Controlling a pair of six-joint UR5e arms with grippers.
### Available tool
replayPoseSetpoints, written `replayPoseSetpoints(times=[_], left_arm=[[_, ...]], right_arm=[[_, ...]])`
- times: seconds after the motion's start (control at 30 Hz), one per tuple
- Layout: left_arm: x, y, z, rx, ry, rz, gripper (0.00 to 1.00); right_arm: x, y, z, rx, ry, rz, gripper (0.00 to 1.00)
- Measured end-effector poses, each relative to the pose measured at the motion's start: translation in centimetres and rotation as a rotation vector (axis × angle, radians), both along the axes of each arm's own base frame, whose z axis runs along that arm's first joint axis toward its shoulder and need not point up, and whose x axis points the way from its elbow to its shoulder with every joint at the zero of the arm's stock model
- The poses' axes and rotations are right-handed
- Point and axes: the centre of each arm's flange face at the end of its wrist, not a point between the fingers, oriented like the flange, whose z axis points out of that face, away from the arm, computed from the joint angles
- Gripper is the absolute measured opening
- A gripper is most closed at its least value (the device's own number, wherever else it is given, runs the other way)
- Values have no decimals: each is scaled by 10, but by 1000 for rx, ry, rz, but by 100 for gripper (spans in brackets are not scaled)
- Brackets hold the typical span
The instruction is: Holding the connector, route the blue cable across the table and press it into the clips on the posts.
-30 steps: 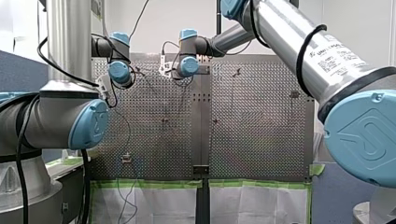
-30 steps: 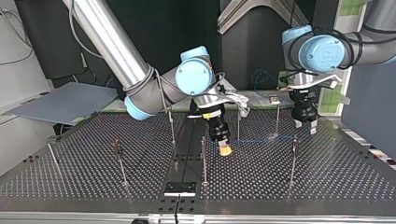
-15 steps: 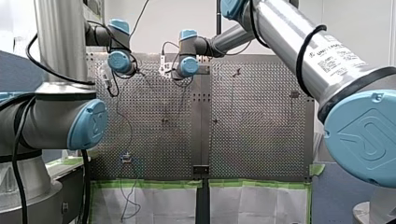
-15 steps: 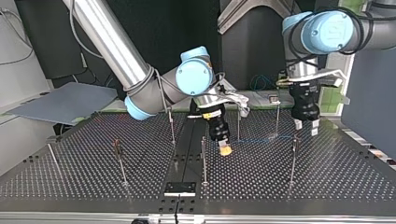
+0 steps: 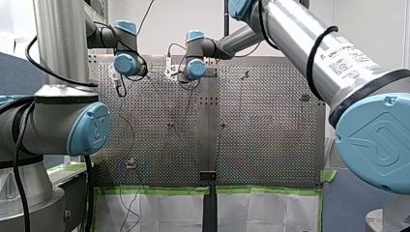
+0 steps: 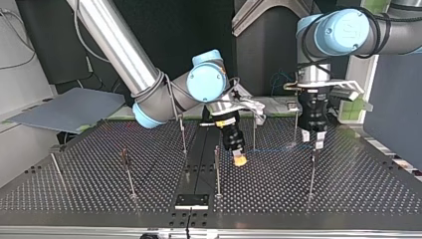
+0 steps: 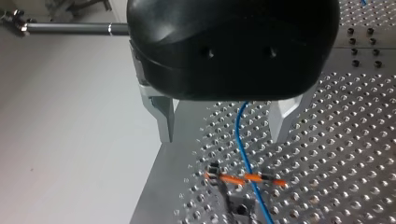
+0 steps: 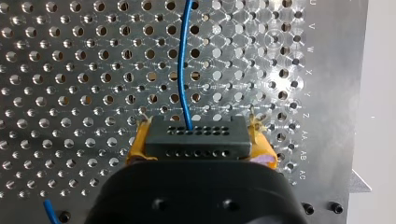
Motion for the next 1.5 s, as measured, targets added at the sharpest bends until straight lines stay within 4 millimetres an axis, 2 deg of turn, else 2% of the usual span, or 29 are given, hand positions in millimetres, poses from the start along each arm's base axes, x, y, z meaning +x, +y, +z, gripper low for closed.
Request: replayPoseSetpoints(times=[0.37, 0.73, 1.07, 1.27, 1.5], left_arm=[[16, -11, 4, 57, -13, -32, 100], [36, -18, -7, 86, 13, -29, 100], [63, -31, -12, 112, 36, -24, 100], [74, -31, -18, 120, 48, -15, 100], [79, -28, -16, 117, 36, -17, 100]], right_arm=[[0, 0, -1, 1, 1, 2, 0], [0, -1, -1, 3, 1, 1, 0], [-2, -3, -1, 3, 2, -1, 0], [-4, -6, -1, 4, 3, -6, 0], [-5, -8, -1, 4, 3, -9, 0]])
